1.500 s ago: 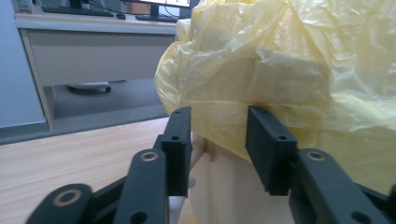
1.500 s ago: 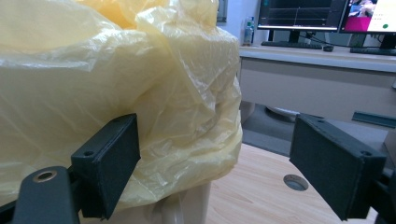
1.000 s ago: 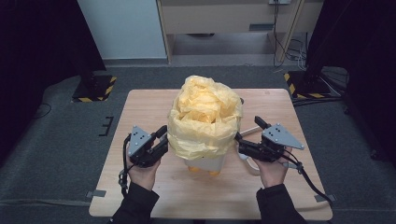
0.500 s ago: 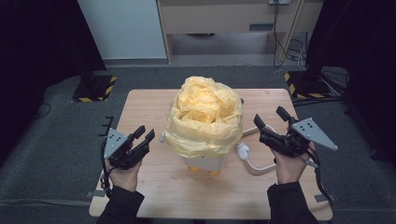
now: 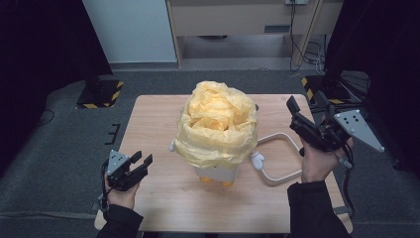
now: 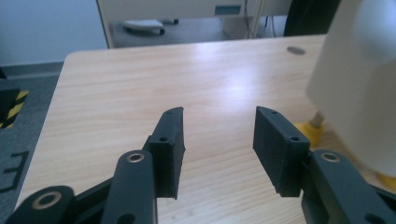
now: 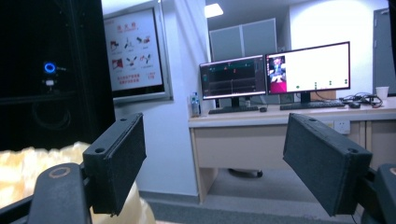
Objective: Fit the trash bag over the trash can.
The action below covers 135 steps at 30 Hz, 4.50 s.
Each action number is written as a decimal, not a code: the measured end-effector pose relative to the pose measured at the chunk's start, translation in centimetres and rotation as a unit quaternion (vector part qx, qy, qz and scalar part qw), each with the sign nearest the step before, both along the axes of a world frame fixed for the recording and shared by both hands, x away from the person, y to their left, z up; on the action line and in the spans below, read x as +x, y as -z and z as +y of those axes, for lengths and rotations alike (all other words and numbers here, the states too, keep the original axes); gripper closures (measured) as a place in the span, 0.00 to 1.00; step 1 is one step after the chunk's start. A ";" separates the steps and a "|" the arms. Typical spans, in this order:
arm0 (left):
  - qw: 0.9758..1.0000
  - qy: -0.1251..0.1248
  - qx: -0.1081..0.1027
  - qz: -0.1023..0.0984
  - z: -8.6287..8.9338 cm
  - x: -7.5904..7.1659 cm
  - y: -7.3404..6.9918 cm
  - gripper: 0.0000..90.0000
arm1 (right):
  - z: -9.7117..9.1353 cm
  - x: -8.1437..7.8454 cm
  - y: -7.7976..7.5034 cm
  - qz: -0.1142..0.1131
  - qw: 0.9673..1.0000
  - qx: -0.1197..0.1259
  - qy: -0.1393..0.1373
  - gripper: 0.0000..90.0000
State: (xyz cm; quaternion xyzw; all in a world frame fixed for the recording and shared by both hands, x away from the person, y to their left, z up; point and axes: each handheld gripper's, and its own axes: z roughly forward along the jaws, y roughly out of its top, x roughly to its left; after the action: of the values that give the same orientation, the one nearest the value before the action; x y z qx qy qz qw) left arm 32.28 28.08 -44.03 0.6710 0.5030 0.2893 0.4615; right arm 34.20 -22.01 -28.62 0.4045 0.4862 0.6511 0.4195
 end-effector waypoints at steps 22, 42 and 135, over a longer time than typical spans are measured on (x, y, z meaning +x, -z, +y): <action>0.995 -0.013 0.041 0.096 1.2 2.2 4.2 0.49 | 6.7 2.2 -1.9 0.029 0.978 -0.072 -0.194 0.47; 0.994 -0.008 0.044 0.099 1.0 2.2 4.3 0.49 | 8.6 3.8 -0.3 0.132 0.951 -0.158 -0.232 0.77; 0.996 -0.015 0.030 0.082 1.0 2.0 3.8 0.46 | 19.0 7.5 -2.3 0.208 0.914 -0.235 -0.255 0.27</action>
State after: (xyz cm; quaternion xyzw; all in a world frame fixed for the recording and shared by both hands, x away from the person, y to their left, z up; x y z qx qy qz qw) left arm 34.28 29.05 -47.82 0.6982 0.5401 0.2552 0.3946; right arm 41.71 -3.06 -26.33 0.2827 0.7883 0.5039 0.2114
